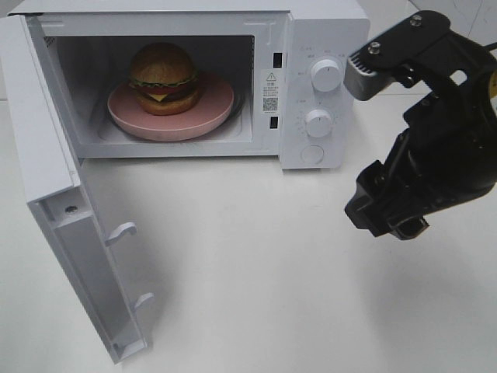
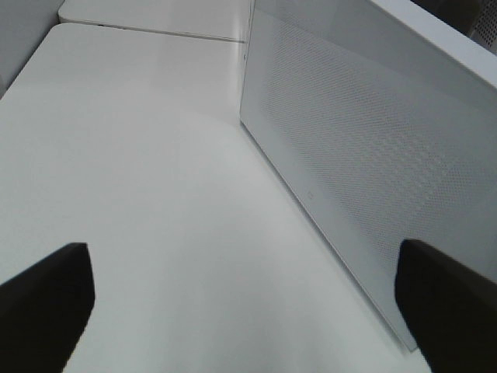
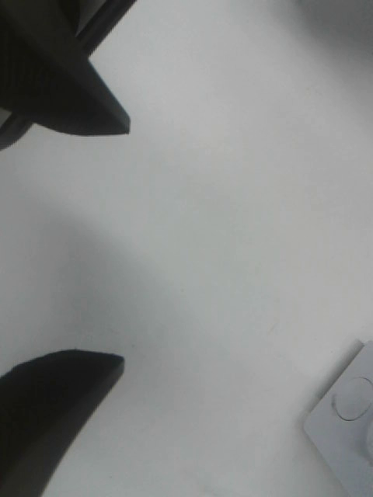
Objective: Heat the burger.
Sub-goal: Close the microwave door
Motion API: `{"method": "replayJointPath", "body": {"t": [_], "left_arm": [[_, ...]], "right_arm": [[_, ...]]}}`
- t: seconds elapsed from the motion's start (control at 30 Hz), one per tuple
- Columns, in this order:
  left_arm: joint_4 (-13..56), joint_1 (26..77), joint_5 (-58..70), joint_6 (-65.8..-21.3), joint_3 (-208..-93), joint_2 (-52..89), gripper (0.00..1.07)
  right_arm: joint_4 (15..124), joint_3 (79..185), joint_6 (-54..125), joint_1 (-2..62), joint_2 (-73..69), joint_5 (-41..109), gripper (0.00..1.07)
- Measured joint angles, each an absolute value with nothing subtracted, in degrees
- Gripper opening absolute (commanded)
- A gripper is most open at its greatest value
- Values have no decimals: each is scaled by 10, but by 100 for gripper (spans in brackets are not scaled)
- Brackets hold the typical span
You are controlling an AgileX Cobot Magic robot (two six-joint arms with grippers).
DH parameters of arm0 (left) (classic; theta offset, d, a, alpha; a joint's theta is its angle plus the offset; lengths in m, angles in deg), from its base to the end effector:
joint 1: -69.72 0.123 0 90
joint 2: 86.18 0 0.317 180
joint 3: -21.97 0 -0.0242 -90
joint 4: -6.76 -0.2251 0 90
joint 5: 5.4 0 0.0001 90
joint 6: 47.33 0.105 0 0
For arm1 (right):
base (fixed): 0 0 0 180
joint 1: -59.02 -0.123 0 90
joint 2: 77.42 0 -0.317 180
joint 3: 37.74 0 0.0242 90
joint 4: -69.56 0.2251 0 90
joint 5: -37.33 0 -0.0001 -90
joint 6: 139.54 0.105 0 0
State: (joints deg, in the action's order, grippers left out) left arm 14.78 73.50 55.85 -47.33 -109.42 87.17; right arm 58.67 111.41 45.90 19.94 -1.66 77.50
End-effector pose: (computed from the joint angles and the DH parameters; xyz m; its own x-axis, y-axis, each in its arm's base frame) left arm -0.0493 -0.0161 0.2617 -0.4436 -0.0966 -0.8910 0.0141 0.9933 -0.1146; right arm 0.1652 0.1177 0.3024 -0.6155 -0.5651 -0.5494 -0.6053 0.7853 -0.1295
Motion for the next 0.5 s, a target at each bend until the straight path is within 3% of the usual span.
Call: {"method": "replayJointPath", "body": {"t": [0.5], "left_arm": [[148, 735, 559, -473, -1094, 872, 98]], "right_arm": [[587, 1078, 484, 199, -156, 874, 74]]}}
